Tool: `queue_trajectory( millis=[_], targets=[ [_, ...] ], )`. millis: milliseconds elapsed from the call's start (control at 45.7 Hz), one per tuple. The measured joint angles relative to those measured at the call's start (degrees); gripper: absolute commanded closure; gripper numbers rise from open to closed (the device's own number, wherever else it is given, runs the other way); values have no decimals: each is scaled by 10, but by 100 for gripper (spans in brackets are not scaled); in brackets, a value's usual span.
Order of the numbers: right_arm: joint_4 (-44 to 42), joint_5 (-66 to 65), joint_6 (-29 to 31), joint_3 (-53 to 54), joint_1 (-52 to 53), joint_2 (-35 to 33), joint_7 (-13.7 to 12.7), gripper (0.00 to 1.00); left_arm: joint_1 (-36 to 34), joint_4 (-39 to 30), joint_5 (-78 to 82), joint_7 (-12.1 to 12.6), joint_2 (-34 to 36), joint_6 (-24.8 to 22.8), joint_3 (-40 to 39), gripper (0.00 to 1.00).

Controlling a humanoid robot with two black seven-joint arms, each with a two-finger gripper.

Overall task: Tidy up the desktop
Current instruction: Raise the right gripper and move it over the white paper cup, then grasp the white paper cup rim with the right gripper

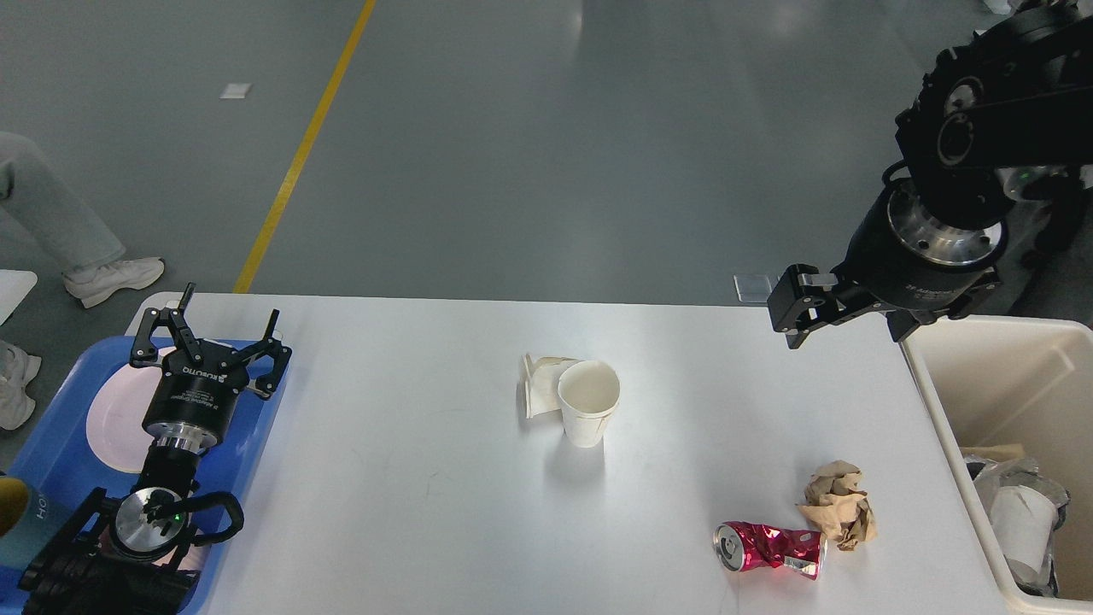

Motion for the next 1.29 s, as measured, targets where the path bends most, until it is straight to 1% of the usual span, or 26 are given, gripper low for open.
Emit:
queue_trajectory(
  millis=[219, 350, 459, 569, 656, 744, 853, 1007, 1291],
  targets=[
    [-1, -2, -33, -1, -40, 8, -4, 0, 0, 0, 0, 0, 0, 0, 0, 4],
    [2, 0, -35, 5, -47, 12, -5, 0, 0, 0, 0, 0, 0, 0, 0, 4],
    [-3, 8, -48, 54, -55, 15, -5, 0, 0, 0, 0, 0, 0, 0, 0, 4],
    [-23, 17, -78, 100, -87, 20, -7, 0, 0, 0, 0, 0, 0, 0, 0, 4],
    [-60, 21, -113, 137, -140, 40, -8, 0, 0, 0, 0, 0, 0, 0, 0, 4],
    [-122, 22, -143, 157, -220, 70, -10, 0, 0, 0, 0, 0, 0, 0, 0, 4],
    [-214, 22, -155, 162, -316, 108, -12, 0, 0, 0, 0, 0, 0, 0, 0, 4],
    [-327, 22, -156, 162, -428, 152, -12, 0, 0, 0, 0, 0, 0, -1, 0, 4],
    [-420, 31, -160, 166, -505, 175, -13, 0, 0, 0, 0, 0, 0, -2, 0, 4]
  ],
)
